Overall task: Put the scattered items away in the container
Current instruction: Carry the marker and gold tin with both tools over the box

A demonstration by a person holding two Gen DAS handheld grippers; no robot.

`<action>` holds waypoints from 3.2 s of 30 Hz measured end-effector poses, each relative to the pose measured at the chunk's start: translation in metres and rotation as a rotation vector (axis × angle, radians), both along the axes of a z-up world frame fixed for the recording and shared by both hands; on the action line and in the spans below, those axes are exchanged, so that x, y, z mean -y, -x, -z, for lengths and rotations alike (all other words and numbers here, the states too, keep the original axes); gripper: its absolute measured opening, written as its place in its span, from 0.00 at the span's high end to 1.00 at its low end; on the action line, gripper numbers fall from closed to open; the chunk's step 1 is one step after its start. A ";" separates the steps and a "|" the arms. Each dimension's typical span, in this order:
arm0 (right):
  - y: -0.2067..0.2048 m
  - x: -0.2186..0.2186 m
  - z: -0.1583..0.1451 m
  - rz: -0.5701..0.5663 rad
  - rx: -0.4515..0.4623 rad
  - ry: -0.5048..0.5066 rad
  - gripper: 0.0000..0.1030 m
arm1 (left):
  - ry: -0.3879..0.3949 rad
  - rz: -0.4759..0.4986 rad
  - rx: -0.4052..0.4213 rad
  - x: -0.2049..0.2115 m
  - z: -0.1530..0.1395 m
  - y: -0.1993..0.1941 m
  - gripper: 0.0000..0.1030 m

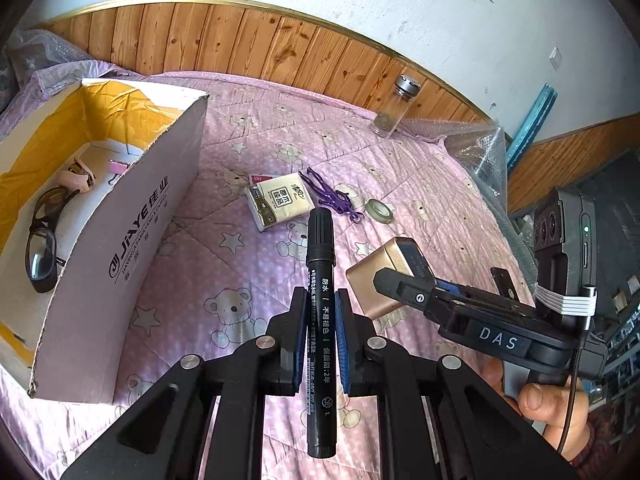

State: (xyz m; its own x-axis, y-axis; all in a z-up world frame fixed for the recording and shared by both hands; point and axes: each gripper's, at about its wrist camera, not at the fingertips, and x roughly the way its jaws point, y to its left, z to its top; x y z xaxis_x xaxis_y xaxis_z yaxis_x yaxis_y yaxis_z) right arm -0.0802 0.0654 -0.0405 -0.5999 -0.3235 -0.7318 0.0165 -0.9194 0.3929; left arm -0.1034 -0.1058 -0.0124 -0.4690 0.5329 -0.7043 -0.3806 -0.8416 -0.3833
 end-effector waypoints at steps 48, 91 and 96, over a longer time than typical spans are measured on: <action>-0.031 0.149 -0.082 -0.242 -0.142 -0.126 0.50 | -0.181 -0.182 -0.097 0.132 -0.056 -0.052 0.86; 0.129 0.238 -0.092 -0.452 -0.107 -0.251 0.50 | -0.165 -0.312 0.039 0.202 -0.035 0.053 0.86; 0.153 0.241 -0.081 -0.477 -0.064 -0.264 0.50 | -0.154 -0.308 0.079 0.195 -0.026 0.064 0.86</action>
